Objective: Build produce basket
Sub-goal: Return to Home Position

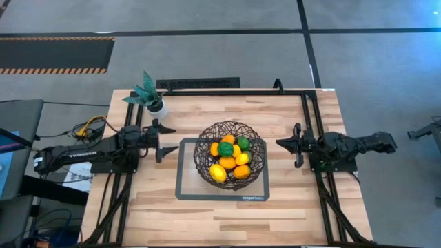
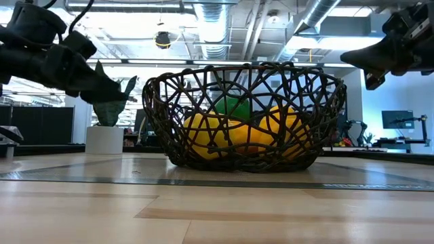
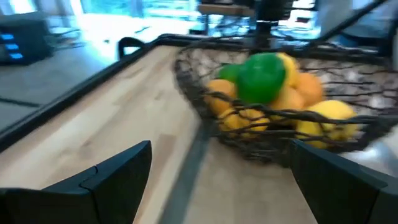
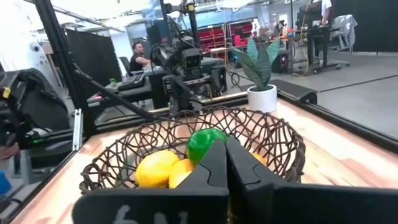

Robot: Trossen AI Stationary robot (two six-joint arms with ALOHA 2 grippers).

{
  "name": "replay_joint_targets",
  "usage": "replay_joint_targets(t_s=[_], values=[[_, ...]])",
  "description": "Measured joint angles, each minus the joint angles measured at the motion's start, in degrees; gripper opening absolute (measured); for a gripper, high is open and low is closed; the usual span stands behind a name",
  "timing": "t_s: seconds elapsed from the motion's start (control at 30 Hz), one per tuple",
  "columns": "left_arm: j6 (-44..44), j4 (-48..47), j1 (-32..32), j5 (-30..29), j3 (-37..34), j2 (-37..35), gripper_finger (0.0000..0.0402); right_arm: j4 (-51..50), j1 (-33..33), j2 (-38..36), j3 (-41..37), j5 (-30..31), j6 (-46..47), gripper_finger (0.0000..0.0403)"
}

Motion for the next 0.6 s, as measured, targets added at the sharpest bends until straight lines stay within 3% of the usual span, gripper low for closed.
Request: replay_joint_targets(t_s=[0.1, 0.27, 0.4, 0.5, 0.6], values=[[-0.50, -1.19, -0.58, 1.43, 0.00, -0.01, 0.0359, -0.09, 0.02, 0.00, 0.00, 1.35, 0.84, 0.0002], [-5.31, -4.54, -0.86, -8.36, -0.04, 0.13, 0.0359, -0.33, 0.02, 0.00, 0.00, 2.53, 2.17, 0.0002], [-11.24, -4.64, -0.83, -11.36, 0.18, 0.15, 0.0359, -0.29, 0.00, 0.00, -0.02, 2.82, 3.83, 0.0002], [-12.27, -4.64, -0.88, -11.36, 0.42, 0.15, 0.0359, -0.31, 0.00, 0.02, -0.04, 3.02, 5.04, 0.0002], [-12.06, -5.38, -0.98, -7.32, 0.48, 0.15, 0.0359, -0.38, 0.00, 0.02, -0.04, 3.02, 6.76, 0.0002]])
